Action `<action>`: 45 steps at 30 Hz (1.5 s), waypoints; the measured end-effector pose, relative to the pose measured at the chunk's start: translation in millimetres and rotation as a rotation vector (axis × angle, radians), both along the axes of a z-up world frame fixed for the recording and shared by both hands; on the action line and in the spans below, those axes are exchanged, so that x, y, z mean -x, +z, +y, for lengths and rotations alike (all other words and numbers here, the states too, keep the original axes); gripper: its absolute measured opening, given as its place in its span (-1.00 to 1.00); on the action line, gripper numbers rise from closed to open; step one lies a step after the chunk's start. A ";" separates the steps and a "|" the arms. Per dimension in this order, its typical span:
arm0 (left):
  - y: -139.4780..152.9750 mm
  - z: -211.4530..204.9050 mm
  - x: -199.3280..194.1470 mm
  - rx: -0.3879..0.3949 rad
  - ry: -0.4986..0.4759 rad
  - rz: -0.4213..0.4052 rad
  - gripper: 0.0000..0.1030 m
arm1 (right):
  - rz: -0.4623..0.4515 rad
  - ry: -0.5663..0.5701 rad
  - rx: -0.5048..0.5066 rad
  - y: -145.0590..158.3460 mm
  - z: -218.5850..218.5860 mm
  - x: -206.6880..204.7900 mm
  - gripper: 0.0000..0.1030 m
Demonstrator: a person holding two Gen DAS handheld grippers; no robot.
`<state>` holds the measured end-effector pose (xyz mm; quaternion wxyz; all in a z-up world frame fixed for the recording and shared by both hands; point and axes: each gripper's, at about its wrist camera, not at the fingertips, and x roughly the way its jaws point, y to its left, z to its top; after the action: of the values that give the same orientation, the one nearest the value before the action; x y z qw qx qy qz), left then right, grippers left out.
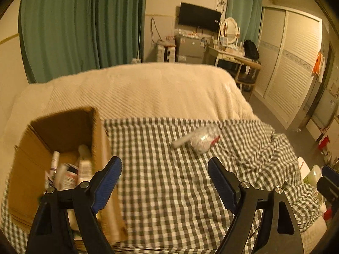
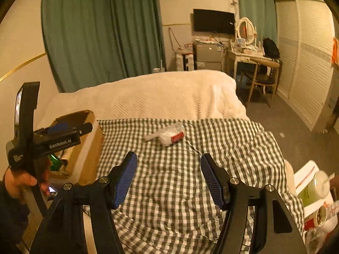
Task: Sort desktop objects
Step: 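Move both open tools back to the remaining items, then grasp the clear floss-pick container with the right tool while the left tool grasps the white foam tube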
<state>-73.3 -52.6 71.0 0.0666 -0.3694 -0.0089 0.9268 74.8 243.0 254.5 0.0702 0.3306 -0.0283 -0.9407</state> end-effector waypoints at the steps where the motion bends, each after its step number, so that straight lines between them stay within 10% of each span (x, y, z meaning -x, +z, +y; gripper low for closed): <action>1: -8.7 3.3 3.5 0.001 0.000 -0.010 0.67 | -0.008 -0.008 0.009 -5.8 5.1 2.5 0.21; 24: -177.4 23.5 139.6 -0.002 0.114 -0.090 0.67 | -0.087 -0.036 0.105 -121.2 17.2 136.2 0.33; 45: -181.5 12.3 159.9 -0.033 0.105 -0.094 0.67 | -0.290 -0.216 0.432 -223.9 -34.2 286.7 0.53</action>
<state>-233.3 -40.3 -110.4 0.0236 -0.4105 -0.0469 0.9103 -211.9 208.8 30.6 0.0335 0.4342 -0.2732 -0.8577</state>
